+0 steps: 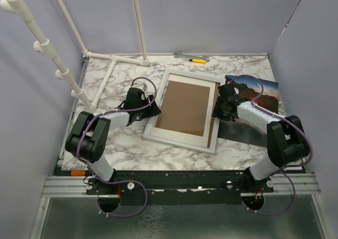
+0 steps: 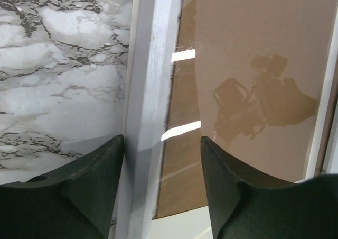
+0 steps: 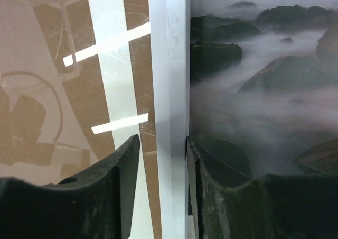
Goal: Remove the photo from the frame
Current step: Adjust the photo frame item on the photo frame, then reset both arms
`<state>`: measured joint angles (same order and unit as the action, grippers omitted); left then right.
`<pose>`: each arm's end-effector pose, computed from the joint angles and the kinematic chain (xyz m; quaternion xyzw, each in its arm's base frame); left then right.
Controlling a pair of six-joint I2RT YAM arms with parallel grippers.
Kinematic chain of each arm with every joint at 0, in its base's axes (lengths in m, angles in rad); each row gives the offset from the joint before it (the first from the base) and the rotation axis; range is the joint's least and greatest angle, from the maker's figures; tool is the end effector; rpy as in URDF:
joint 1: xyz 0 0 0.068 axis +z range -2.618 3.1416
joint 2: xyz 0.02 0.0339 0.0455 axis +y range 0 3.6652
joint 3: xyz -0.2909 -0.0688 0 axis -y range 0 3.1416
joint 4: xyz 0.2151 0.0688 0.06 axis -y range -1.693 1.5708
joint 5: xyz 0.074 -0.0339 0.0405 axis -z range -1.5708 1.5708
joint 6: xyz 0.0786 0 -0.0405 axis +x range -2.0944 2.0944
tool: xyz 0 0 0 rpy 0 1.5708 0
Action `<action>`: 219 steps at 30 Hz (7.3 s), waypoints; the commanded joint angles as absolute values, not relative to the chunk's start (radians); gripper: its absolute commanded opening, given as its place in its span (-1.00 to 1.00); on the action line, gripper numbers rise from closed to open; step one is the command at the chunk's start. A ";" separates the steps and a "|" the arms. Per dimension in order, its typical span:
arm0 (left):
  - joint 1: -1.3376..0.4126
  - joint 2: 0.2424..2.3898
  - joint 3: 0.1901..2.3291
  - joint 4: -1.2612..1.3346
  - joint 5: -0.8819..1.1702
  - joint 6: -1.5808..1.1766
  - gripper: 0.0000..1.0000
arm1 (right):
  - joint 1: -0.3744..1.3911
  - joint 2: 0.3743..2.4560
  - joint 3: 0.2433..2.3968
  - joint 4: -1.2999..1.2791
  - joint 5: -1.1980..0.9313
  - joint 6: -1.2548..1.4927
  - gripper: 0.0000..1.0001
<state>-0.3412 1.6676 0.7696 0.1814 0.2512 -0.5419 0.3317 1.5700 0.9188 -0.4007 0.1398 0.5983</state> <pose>0.3160 -0.1329 0.1736 -0.0388 0.9037 -0.2787 0.3228 0.2896 0.0882 0.1899 0.1459 0.9532 0.0544 0.2590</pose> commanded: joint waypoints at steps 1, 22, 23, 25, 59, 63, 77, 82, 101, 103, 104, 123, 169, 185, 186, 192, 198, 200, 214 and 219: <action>-0.360 1.631 0.732 0.091 0.204 -0.538 0.34 | 0.331 1.600 0.911 -0.344 0.056 0.593 -0.08; -0.353 1.354 0.598 0.107 0.014 -0.532 0.87 | 0.320 1.552 0.816 -0.216 -0.105 0.610 0.26; -0.353 1.355 0.601 0.108 0.015 -0.534 0.87 | 0.320 1.553 0.816 -0.216 -0.110 0.611 0.26; -0.353 1.356 0.607 0.111 0.019 -0.538 0.87 | 0.319 1.548 0.811 -0.217 -0.112 0.615 0.26; -0.293 1.277 0.565 0.157 -0.010 -0.586 0.88 | 0.311 1.679 0.912 -0.204 -0.070 0.613 0.46; -0.280 1.267 0.552 0.166 -0.005 -0.592 0.88 | 0.311 1.725 0.964 -0.185 -0.084 0.600 0.44; -0.275 1.278 0.541 0.202 -0.006 -0.608 0.88 | 0.290 1.753 1.093 -0.179 -0.054 0.555 0.65; -0.272 1.317 0.545 0.229 -0.005 -0.606 0.89 | 0.290 1.686 1.066 -0.189 -0.006 0.551 0.96; -0.272 1.614 0.681 0.285 0.089 -0.572 0.70 | 0.235 1.743 1.014 -0.159 -0.143 0.576 1.00; -0.272 1.643 0.696 0.286 0.110 -0.569 0.66 | 0.235 1.763 1.020 -0.163 -0.140 0.579 1.00; -0.272 1.657 0.704 0.286 0.121 -0.568 0.64 | 0.235 1.774 1.028 -0.170 -0.140 0.580 1.00; -0.327 1.803 0.787 0.342 0.297 -0.599 0.33 | 0.225 1.825 1.019 -0.108 -0.299 0.636 0.96; -0.360 0.883 0.272 0.655 -0.329 -0.508 0.98 | 0.206 0.701 0.296 0.505 0.259 0.262 1.00; -0.361 1.097 0.262 0.888 -0.564 -0.276 0.98 | 0.142 1.019 0.204 0.879 0.325 0.029 1.00; -0.360 1.125 0.273 0.901 -0.574 -0.252 0.98 | 0.135 1.065 0.190 0.935 0.326 0.025 1.00; -0.318 1.249 0.319 0.911 -0.598 -0.174 0.98 | 0.050 1.292 0.128 1.212 0.231 0.057 1.00; -0.276 1.294 0.311 0.927 -0.591 -0.148 0.98 | 0.005 1.422 0.148 1.301 0.214 0.065 1.00; -0.269 1.307 0.311 0.934 -0.601 -0.142 0.98 | 0.005 1.504 0.132 1.418 0.238 0.073 1.00; -0.205 1.424 0.246 1.116 -0.540 -0.030 0.98 | 0.005 1.547 0.219 1.296 0.070 -0.013 1.00; -0.112 1.565 0.199 1.342 -0.341 -0.051 0.98 | 0.005 1.544 0.231 1.265 0.072 -0.004 1.00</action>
